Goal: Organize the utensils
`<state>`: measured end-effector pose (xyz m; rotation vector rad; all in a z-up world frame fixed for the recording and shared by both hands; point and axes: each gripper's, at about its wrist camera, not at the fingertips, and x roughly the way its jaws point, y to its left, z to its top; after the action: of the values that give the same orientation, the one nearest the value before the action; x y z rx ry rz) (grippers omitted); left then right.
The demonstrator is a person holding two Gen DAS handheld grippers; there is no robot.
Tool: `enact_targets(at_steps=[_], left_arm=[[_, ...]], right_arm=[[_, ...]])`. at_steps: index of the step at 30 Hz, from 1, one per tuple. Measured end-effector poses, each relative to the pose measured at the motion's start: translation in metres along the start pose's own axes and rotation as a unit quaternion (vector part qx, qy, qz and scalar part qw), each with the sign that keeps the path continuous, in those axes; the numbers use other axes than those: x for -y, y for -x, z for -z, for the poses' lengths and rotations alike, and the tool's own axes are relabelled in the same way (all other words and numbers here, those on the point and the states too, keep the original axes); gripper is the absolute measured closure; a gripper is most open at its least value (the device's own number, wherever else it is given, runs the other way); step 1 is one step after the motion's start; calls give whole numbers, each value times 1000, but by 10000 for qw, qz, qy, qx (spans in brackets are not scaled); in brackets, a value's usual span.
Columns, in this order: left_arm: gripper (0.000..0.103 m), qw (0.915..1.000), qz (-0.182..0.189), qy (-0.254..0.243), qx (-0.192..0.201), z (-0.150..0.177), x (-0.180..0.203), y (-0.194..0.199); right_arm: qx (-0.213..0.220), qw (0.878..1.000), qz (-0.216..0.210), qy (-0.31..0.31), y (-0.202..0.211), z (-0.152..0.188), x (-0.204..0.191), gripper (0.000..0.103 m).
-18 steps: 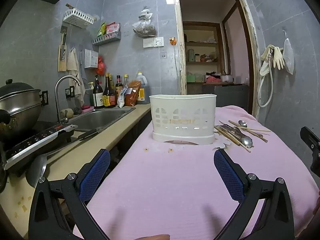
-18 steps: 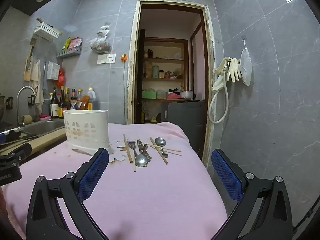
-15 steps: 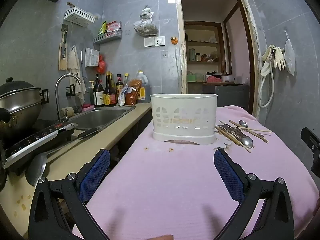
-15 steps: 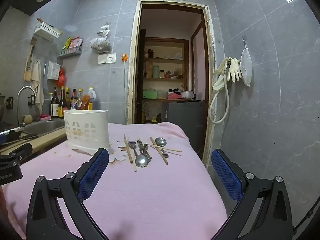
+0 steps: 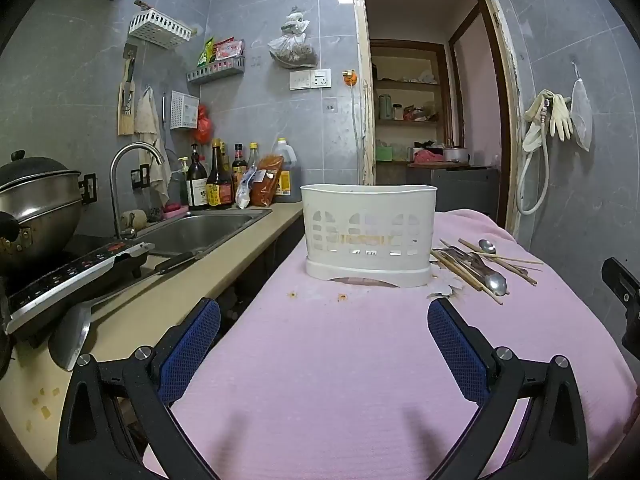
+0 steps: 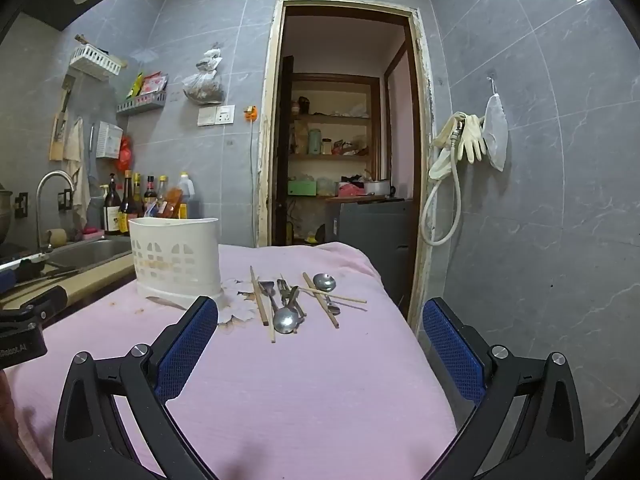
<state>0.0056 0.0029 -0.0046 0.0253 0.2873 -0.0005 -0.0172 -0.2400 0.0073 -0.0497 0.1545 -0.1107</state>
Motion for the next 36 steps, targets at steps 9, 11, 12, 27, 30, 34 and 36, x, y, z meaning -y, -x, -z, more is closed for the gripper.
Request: enact_targets(at_steps=[9,11,12,27,30,34,36], left_arm=[[1,10000,12,60,-41,6,2,-5],[1,10000,21,55,-74,5,1,-5],[1,9999,20,56,-83,3,0,-4],[1,9999,14,83,-101,1,-2,-5],[1,9999,15,68,-109,2,-2,-5],[1,9999,13,71,-112,2,-2,-6],[1,9999,-7,58,-121,3,-1,-6]], right_arm=[[-66,10000,-42,-41,-5,6,0,0],[-99,9999,-54,-27,-6,6,0,0],[-111,9999,-64,-22,-7,6,-1,0],[-236,9997,-5,-37,-8,6,5,0],[-252,9997,-3,-51,-9,6,6,0],[-269,9996,-5,-46,-9,7,6,0],[-279,9996,-21,-63,-10,7,7,0]])
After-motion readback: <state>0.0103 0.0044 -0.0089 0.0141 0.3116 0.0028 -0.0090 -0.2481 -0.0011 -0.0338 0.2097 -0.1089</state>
